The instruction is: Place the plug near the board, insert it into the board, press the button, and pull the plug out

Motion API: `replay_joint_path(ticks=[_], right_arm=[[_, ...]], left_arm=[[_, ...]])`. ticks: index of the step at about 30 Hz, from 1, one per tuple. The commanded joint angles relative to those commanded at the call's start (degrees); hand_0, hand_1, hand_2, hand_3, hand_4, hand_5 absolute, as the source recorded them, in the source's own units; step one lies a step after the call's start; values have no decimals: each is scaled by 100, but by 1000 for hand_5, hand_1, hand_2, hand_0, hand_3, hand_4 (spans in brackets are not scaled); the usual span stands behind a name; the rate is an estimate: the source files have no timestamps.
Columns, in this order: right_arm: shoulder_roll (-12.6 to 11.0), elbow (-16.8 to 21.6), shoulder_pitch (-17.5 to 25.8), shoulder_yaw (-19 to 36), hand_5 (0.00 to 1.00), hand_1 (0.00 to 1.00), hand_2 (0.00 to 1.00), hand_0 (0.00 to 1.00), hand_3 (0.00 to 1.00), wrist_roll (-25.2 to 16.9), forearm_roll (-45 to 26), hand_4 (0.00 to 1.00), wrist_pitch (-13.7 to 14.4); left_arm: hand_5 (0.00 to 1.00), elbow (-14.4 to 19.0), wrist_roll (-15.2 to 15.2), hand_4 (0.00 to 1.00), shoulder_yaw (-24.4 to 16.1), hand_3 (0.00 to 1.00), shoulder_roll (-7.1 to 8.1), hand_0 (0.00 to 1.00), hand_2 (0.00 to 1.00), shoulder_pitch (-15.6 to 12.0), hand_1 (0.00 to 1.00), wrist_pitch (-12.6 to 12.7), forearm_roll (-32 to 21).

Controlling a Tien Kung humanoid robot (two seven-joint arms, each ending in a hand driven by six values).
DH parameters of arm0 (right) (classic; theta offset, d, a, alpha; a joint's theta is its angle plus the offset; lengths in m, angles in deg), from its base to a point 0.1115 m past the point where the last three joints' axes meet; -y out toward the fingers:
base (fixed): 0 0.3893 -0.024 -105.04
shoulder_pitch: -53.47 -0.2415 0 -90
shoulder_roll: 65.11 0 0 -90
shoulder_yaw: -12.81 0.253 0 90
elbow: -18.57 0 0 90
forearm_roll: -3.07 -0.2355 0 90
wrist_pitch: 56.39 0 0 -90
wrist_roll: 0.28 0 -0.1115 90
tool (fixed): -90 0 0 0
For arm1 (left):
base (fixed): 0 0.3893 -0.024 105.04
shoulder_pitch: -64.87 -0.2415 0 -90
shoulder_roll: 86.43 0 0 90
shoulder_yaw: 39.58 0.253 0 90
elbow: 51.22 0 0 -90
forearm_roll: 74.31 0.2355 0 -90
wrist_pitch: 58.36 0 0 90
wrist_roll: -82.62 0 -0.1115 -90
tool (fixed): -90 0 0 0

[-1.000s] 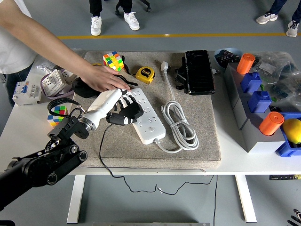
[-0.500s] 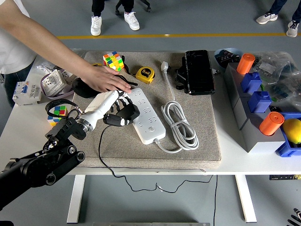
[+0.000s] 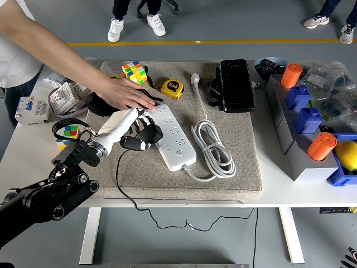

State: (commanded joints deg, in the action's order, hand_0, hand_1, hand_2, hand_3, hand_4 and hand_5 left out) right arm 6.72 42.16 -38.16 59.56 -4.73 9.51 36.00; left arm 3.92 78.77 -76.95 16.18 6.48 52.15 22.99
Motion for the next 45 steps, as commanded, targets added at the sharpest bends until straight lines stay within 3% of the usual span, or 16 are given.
replay_joint_path(ticks=[7,8,13,14,19,20,25,26,31,32,41,45], right_arm=[[2,3,-10,8,495,644,591,594,496,-1,2,770,2],[1,4,-10,9,496,644,591,594,496,0,5,771,3],[-2,1,-4,14,496,644,591,594,496,4,3,771,3],[-2,1,-3,13,495,644,592,594,496,4,3,772,3],[0,6,-6,12,495,644,592,594,496,0,5,772,4],[1,6,-7,10,495,644,591,594,497,1,5,773,4],[0,5,3,4,495,644,591,594,497,2,4,773,3],[-1,4,0,0,495,644,592,594,497,2,3,774,2],[2,7,-4,12,495,644,592,594,497,2,7,774,1],[2,6,-4,15,494,644,591,594,496,2,7,774,1],[0,9,2,21,494,644,591,594,497,3,17,774,-1],[0,8,5,22,496,644,591,594,496,2,22,774,-2]], left_arm=[[2,8,44,850,-14,547,-10,257,468,8,400,-25,-7],[128,7,55,998,-18,545,-11,279,507,10,440,-41,1],[128,12,115,998,-38,545,-10,279,507,8,440,-126,8],[253,12,124,998,-42,559,-11,309,525,7,502,-141,19],[253,15,121,998,-60,559,-9,309,525,0,502,-178,40],[380,15,116,998,-68,589,-9,329,551,-2,535,-181,42],[380,20,101,998,-111,589,-6,329,551,-12,535,-230,35],[519,17,76,998,-117,625,-4,350,598,-11,562,-218,-5],[519,30,30,998,-144,625,7,350,598,-23,562,-192,-49],[601,42,16,998,-159,660,10,401,624,-31,605,-188,-63],[602,275,-60,998,-344,682,49,451,651,-165,627,-118,-73],[623,551,-351,998,-513,698,126,470,679,-375,647,152,-223]])
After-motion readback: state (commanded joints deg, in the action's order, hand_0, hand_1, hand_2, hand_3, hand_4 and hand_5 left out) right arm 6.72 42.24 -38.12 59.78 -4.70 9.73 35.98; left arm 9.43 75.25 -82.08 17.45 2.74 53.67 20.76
